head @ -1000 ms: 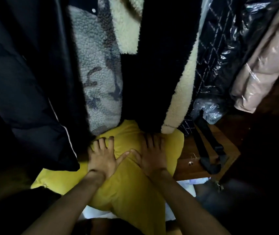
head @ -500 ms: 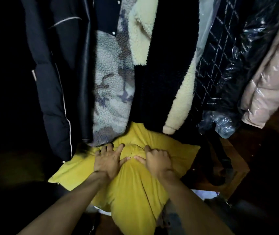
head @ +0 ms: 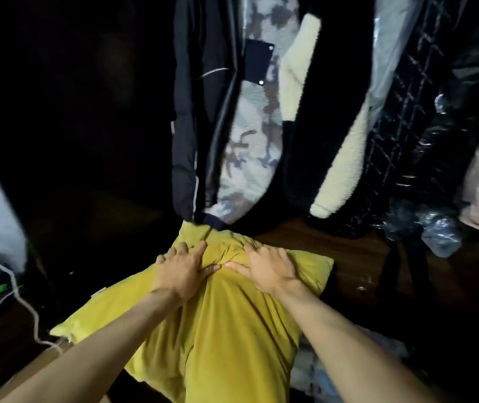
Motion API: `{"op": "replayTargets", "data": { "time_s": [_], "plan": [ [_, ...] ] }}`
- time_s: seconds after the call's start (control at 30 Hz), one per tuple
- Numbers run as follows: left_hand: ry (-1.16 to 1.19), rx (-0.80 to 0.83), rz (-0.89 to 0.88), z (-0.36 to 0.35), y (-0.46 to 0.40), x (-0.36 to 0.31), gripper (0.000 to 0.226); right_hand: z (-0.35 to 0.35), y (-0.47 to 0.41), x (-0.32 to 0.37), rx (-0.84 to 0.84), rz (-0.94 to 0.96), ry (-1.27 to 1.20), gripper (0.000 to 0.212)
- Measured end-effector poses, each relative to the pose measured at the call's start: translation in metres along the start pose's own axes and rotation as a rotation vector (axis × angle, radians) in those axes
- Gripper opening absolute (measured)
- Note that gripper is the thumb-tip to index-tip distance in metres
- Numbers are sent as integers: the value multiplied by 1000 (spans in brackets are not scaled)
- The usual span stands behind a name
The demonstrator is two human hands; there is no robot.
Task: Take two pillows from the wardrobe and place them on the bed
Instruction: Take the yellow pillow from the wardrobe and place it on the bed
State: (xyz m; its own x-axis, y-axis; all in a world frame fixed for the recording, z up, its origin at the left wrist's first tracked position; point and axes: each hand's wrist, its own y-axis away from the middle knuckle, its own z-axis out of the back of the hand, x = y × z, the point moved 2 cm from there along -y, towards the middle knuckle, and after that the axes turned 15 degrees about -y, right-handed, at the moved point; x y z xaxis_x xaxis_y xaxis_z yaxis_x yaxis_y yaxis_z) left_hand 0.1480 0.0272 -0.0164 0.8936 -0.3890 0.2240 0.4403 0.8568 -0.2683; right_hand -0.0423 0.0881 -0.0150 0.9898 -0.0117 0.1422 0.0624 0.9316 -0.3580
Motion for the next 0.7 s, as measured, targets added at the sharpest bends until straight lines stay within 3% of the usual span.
{"op": "replayTargets", "data": {
  "time_s": [0.27,0.7],
  "plan": [
    [-34,-71,161,17,66,103,90,10,-13,109,1,233,-111,79],
    [-59,-43,308,22,142,156,80,-4,-2,187,20,445,-184,83]
  ]
}}
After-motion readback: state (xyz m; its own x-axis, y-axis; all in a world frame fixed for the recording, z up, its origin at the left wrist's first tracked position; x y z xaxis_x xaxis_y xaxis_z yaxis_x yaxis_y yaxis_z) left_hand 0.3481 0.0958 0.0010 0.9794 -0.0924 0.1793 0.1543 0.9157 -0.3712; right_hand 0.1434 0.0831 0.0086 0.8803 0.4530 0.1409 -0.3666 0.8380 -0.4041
